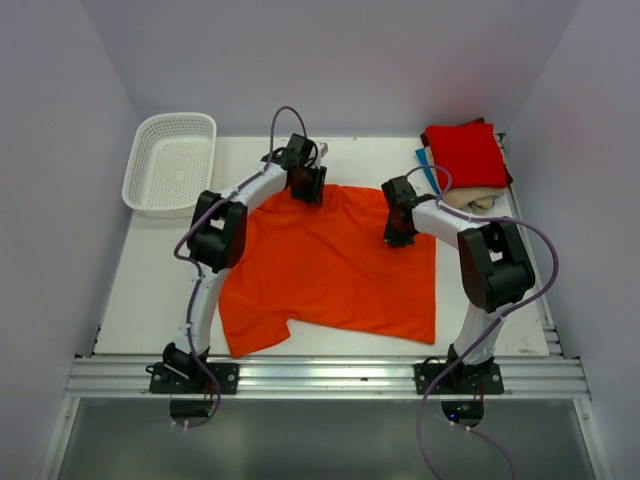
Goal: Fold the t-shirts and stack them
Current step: Flatten the tshirt out
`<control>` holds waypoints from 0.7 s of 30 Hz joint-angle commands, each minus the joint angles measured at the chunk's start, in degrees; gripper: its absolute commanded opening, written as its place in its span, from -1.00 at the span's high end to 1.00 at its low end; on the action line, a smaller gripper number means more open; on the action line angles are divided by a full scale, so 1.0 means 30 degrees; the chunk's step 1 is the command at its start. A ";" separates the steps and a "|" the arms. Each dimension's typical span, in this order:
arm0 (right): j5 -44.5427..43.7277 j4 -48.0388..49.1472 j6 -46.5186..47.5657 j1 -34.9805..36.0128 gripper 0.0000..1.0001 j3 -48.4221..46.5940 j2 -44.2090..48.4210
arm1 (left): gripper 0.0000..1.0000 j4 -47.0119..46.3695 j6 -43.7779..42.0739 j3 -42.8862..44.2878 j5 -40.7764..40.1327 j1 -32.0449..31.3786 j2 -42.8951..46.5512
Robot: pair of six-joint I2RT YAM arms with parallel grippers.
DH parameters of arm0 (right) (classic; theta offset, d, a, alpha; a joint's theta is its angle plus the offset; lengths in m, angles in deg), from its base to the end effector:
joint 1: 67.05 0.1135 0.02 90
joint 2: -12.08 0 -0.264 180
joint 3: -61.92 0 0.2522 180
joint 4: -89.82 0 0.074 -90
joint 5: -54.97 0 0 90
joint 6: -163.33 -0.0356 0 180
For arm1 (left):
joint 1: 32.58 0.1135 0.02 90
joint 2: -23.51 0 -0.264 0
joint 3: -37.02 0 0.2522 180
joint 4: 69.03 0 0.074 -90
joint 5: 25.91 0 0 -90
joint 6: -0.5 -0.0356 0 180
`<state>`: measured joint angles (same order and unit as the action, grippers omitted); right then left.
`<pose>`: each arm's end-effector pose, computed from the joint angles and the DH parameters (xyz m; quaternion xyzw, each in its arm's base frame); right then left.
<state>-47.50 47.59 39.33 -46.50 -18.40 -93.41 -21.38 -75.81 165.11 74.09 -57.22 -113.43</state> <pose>0.3403 0.1194 0.1602 0.1353 0.9656 -0.0054 0.2219 0.4721 -0.2234 0.1640 0.1160 0.9472 -0.1731 0.2438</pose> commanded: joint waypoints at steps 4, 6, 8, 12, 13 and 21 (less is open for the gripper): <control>0.0729 -0.0530 -0.0004 0.0062 1.00 0.0626 -0.0695 | 0.08 0.0656 -0.1077 0.0798 -0.2157 -0.0573 -0.0260; 0.0758 -0.0530 0.0024 0.0033 1.00 0.0626 -0.0753 | 0.10 0.0715 -0.1136 0.0828 -0.2482 -0.0691 -0.0260; 0.0758 -0.0530 0.0053 0.0032 1.00 0.0597 -0.0754 | 0.13 0.0803 -0.1195 0.0915 -0.3126 -0.0750 -0.0406; 0.0758 -0.0472 0.0054 -0.0055 1.00 0.0655 -0.0754 | 0.36 0.0891 -0.1225 0.0916 -0.3977 -0.0780 -0.0494; 0.0758 -0.0471 0.0054 -0.0055 1.00 0.0684 -0.0754 | 0.40 0.0862 -0.1225 0.0945 -0.4268 -0.0780 -0.0494; 0.0670 -0.0442 0.0170 -0.0143 1.00 0.0714 -0.0900 | 0.94 0.1036 -0.1137 0.1208 -0.5910 -0.0780 0.0412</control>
<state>-47.07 47.63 39.35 -46.82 -18.36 -93.41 -19.67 -78.60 166.22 60.53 -59.51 -113.89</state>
